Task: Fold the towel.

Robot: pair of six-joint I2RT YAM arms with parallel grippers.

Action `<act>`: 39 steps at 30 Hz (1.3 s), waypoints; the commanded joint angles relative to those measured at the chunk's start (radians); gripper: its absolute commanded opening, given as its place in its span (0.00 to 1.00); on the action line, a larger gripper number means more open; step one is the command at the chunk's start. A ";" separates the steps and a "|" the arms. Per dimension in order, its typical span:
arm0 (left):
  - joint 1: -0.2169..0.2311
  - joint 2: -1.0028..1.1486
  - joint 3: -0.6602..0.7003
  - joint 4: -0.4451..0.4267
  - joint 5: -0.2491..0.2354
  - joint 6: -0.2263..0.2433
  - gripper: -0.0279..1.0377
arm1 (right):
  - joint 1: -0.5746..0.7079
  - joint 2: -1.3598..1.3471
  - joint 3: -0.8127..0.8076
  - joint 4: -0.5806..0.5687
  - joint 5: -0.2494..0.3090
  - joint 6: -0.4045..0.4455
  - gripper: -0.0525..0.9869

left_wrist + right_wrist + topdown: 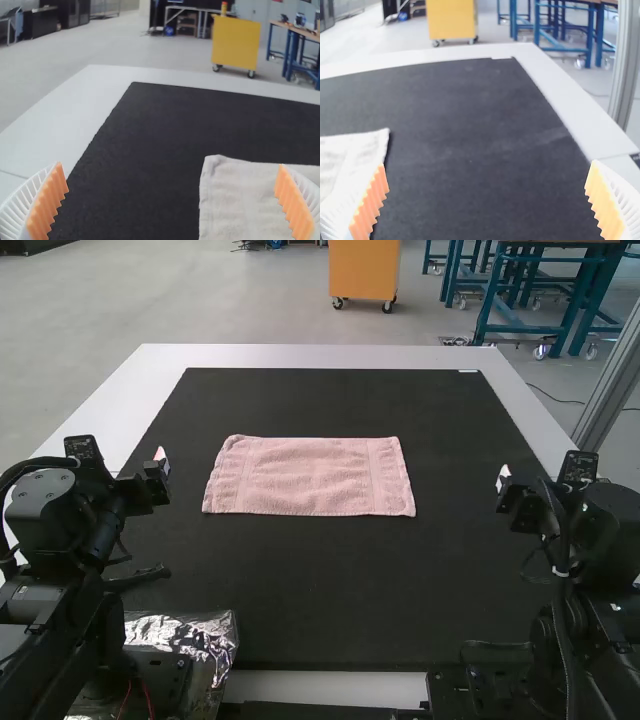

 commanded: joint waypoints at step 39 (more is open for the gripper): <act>-0.003 -0.006 -0.006 0.010 -0.010 -0.001 0.94 | -0.009 -0.010 -0.007 0.054 -0.078 -0.092 0.93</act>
